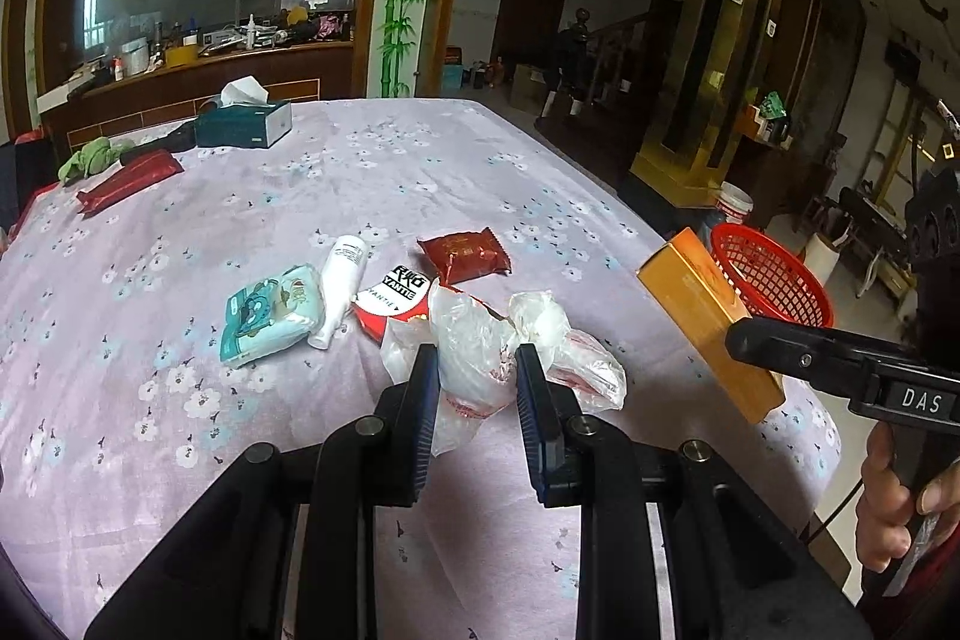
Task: Collect trash
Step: 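Carry box and white bags to the red wastebasket and open both grippers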
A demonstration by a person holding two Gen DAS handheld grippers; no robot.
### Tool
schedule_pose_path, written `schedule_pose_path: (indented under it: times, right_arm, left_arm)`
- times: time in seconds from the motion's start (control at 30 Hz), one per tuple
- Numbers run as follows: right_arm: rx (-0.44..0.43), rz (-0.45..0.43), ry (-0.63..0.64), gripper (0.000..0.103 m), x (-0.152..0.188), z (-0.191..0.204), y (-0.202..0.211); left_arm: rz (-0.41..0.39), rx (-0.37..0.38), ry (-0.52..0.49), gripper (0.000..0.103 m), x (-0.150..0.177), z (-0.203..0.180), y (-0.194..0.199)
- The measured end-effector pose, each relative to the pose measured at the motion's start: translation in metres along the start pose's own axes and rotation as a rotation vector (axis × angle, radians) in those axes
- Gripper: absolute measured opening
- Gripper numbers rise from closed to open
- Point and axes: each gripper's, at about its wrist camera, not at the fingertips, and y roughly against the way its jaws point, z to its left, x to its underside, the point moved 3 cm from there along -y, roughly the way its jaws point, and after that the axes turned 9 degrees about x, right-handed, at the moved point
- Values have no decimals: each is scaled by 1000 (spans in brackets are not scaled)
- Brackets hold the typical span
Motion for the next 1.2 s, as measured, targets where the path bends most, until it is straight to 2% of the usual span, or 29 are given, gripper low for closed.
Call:
schedule_pose_path:
  times: [0.3,0.73,0.9,1.2]
  right_arm:
    - [1,-11,-28,57,-1,-11,7]
    - [10,-52,-90,57,-5,-41,25]
    - [29,-84,-136,57,-8,-66,38]
    - [113,-171,-304,57,-19,-147,77]
  left_arm:
    - [12,18,-19,24,-3,-9,-6]
    - [29,59,-66,24,-15,-41,-21]
    - [45,95,-86,24,-23,-62,-33]
    - [74,203,-127,24,-43,-122,-61]
